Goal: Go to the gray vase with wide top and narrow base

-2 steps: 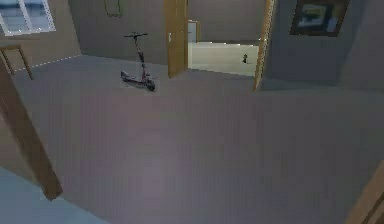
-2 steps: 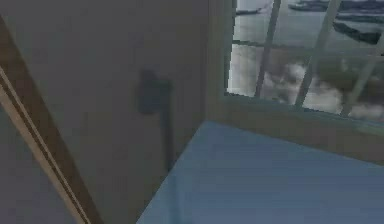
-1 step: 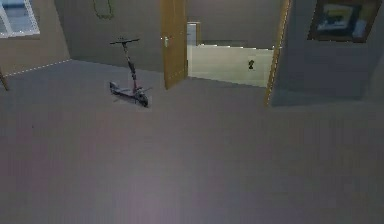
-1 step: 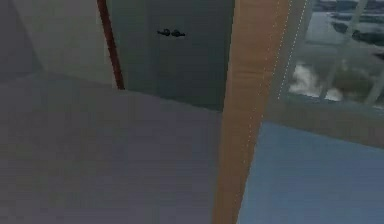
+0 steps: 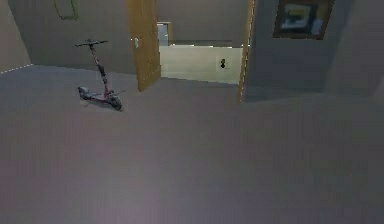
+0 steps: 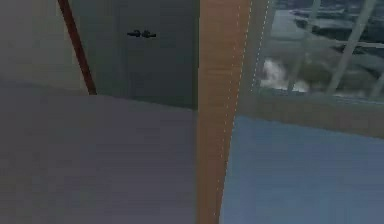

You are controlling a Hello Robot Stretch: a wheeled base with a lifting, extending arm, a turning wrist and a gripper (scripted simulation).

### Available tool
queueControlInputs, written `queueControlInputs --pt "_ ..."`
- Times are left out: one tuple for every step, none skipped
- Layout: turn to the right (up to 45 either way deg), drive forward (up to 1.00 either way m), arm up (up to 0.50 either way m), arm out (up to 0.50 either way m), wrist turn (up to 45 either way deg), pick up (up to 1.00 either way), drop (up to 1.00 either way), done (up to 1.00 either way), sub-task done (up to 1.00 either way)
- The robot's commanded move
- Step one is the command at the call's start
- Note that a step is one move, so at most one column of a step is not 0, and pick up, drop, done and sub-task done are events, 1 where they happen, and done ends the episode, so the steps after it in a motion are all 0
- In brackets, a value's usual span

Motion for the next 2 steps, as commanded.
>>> queueControlInputs --pt "0.0 1.00 0.00 0.00 0.0 0.00 0.00 0.00 0.00" --pt "0.0 1.00 0.00 0.00 0.0 0.00 0.00 0.00 0.00"
